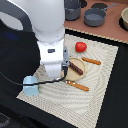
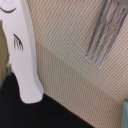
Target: Interact with the objects in diverse but meaningful ways.
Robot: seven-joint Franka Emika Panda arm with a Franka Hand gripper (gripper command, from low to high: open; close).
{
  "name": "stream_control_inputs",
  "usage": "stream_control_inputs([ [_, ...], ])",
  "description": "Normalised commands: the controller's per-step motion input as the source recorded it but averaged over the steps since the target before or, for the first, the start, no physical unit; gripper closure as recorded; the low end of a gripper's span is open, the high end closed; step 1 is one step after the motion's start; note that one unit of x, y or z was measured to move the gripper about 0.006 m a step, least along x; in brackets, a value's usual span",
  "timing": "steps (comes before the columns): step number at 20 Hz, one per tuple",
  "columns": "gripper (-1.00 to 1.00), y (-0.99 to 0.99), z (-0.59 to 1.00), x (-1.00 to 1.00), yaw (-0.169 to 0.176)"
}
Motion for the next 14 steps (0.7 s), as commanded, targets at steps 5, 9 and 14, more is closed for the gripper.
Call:
stream_control_inputs([
  [5,-1.0,0.22,0.05,-0.56,-0.132],
  [9,-1.0,0.25,-0.16,-0.55,-0.088],
  [14,-1.0,0.36,-0.23,-0.28,0.013],
])
